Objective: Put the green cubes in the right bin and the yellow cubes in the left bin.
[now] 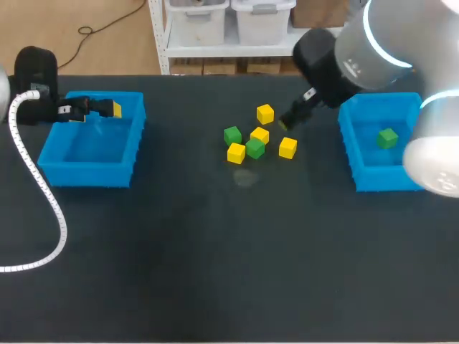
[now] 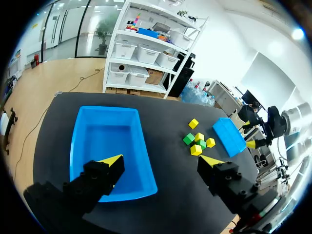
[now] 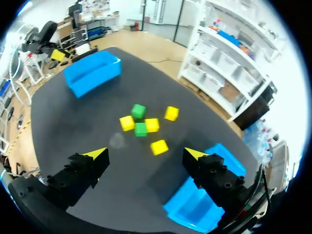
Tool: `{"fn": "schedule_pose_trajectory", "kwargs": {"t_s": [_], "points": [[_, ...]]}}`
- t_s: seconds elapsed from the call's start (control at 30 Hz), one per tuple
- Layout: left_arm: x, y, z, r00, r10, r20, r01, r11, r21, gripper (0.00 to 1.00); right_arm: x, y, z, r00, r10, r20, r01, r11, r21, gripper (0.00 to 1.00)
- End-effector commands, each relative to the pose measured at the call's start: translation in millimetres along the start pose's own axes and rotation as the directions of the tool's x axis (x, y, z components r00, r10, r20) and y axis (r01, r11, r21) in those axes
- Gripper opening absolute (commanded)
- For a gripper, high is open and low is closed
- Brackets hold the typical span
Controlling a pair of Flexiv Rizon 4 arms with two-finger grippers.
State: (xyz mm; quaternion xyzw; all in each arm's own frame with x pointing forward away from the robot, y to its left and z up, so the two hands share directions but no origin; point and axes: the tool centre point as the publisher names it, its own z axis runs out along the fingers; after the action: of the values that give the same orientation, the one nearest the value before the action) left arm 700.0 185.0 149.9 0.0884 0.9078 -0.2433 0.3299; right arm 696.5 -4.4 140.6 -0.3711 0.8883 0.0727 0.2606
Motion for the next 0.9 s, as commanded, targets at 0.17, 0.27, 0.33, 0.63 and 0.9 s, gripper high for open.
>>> {"fn": "schedule_pose_trajectory", "kwargs": {"t_s": [0.17, 0.27, 0.33, 0.63, 0.9], "points": [[0.0, 0.0, 0, 1.0, 0.0, 0.0, 0.0, 1.0, 0.0, 1.0, -4, 17, 27, 0.994, -0.041, -0.101, 0.015, 0.968, -0.251, 1.0], [0.0, 0.0, 0, 1.0, 0.0, 0.0, 0.0, 1.0, 0.0, 1.0, -1, 25, 35, 0.992, -0.054, -0.113, 0.021, 0.962, -0.272, 1.0], [0.0, 0.0, 0, 1.0, 0.0, 0.0, 0.0, 1.0, 0.0, 1.0, 0, 30, 39, 0.991, -0.059, -0.118, 0.023, 0.959, -0.284, 1.0], [0.0, 0.0, 0, 1.0, 0.0, 0.0, 0.0, 1.0, 0.0, 1.0, 6, 46, 57, 0.987, -0.073, -0.14, 0.027, 0.951, -0.309, 1.0], [0.0, 0.0, 0, 1.0, 0.0, 0.0, 0.0, 1.0, 0.0, 1.0, 13, 48, 74, 0.983, -0.066, -0.17, 0.012, 0.954, -0.299, 1.0]]}}
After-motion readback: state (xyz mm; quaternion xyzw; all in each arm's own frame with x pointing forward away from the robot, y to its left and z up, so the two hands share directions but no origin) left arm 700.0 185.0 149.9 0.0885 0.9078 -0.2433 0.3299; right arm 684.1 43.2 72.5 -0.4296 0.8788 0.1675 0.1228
